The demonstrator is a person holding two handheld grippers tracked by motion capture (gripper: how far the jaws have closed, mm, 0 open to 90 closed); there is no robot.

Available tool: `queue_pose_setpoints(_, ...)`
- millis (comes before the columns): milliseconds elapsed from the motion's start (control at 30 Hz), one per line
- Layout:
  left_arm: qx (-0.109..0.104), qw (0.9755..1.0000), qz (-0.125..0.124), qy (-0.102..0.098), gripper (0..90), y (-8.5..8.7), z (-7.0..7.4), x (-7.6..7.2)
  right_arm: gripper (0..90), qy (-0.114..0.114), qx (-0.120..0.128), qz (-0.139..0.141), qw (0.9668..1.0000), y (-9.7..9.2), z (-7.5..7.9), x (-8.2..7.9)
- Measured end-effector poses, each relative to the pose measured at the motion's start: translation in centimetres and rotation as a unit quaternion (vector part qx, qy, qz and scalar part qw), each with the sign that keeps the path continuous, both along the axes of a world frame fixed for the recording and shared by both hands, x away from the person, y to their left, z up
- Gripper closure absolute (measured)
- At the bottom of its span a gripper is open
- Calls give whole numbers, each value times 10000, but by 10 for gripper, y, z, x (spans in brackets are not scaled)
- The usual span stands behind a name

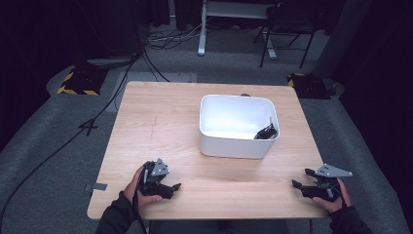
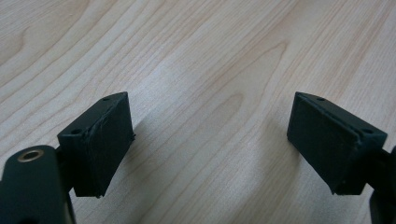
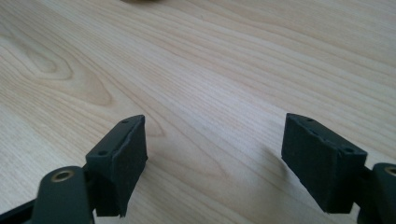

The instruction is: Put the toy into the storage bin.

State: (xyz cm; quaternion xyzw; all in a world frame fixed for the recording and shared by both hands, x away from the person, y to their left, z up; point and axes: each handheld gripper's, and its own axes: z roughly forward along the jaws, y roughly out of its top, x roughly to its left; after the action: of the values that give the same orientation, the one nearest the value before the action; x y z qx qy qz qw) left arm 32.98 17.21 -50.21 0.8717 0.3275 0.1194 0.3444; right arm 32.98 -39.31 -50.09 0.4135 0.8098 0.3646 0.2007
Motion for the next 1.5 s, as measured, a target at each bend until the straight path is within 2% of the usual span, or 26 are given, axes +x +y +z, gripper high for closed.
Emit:
queue_pose_setpoints(233,-4,10000,-1,5,147,0,0,0,223,91,48,-148,9998,-6,-2,-3)
queue_pose_setpoints(600,-9,10000,-4,8,147,0,0,0,220,90,49,-153,9998,-6,-2,-3)
queue_pose_setpoints(700,-35,10000,-15,68,147,0,-1,0,220,93,50,-176,9998,-6,-2,-3)
queue_pose_setpoints(733,-24,10000,-9,26,148,0,0,0,220,94,43,-183,9998,-6,-2,-4)
queue_pose_setpoints(1500,-35,10000,-15,45,146,-1,-1,1,219,83,36,-216,9997,-5,-2,-4)
